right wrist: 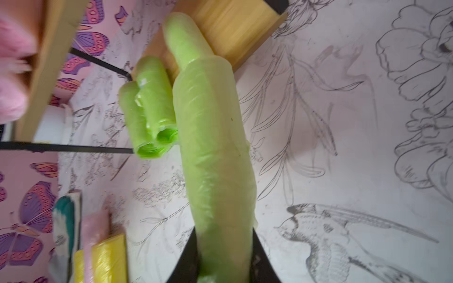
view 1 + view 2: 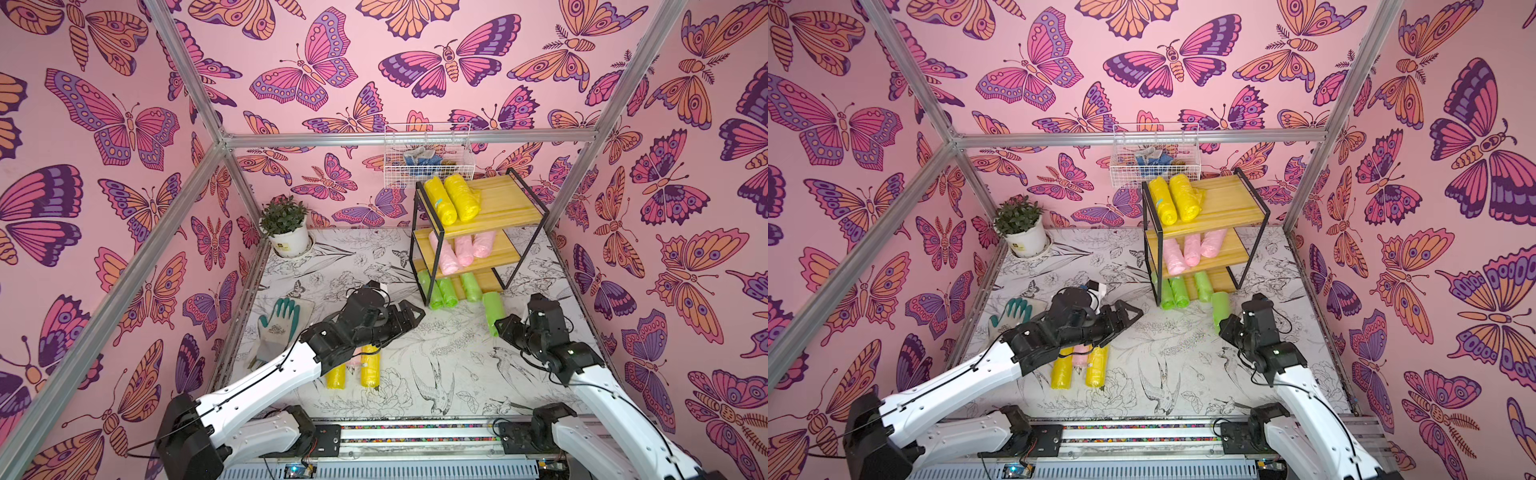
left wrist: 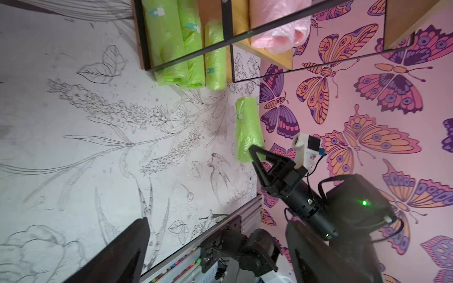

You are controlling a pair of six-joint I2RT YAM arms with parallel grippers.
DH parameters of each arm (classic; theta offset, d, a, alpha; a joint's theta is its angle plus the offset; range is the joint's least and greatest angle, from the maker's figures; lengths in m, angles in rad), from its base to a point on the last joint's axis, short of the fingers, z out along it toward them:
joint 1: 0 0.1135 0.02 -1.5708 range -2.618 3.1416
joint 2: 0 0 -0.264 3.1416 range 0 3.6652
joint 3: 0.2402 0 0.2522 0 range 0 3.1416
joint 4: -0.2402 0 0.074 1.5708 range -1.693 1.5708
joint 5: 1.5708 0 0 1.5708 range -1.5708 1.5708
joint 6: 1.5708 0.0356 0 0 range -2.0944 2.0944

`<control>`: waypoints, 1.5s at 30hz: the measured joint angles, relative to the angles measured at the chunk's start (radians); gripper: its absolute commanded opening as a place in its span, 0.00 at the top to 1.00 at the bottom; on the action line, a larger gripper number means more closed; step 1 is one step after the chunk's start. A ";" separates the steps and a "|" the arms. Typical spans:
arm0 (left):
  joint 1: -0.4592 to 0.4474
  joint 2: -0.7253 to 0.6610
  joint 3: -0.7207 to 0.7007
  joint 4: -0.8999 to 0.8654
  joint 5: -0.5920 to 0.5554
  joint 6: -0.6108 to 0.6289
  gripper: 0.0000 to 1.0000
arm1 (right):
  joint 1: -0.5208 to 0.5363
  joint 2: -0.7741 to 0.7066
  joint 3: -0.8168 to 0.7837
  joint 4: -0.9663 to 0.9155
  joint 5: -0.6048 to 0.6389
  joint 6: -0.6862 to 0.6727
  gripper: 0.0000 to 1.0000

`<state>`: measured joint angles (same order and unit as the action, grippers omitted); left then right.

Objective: Sort the rolls of trash bags by color and place them on the shelf
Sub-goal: Place the roll of trash bags on the shelf.

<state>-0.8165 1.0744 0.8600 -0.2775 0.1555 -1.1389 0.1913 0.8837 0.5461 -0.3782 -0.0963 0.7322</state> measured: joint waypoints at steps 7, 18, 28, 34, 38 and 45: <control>0.000 -0.130 -0.043 -0.156 -0.083 0.062 0.07 | -0.024 0.198 0.030 0.150 0.037 -0.169 1.00; 0.005 -0.217 -0.094 -0.250 -0.145 0.089 0.05 | -0.025 0.406 0.126 0.381 0.138 -0.331 1.00; 0.006 -0.256 -0.095 -0.296 -0.172 0.111 0.05 | -0.026 0.615 0.189 0.544 0.162 -0.370 1.00; 0.006 -0.273 -0.094 -0.344 -0.182 0.126 0.04 | -0.027 0.711 0.255 0.621 0.183 -0.370 0.86; 0.006 -0.288 -0.094 -0.359 -0.187 0.127 0.02 | -0.027 0.754 0.293 0.645 0.182 -0.368 0.55; 0.014 -0.280 -0.100 -0.382 -0.210 0.125 0.00 | -0.033 0.750 0.294 0.623 0.200 -0.367 0.40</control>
<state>-0.8024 0.7948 0.7601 -0.6598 -0.0544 -1.0138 0.1585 1.6341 0.8406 0.2451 0.1032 0.3653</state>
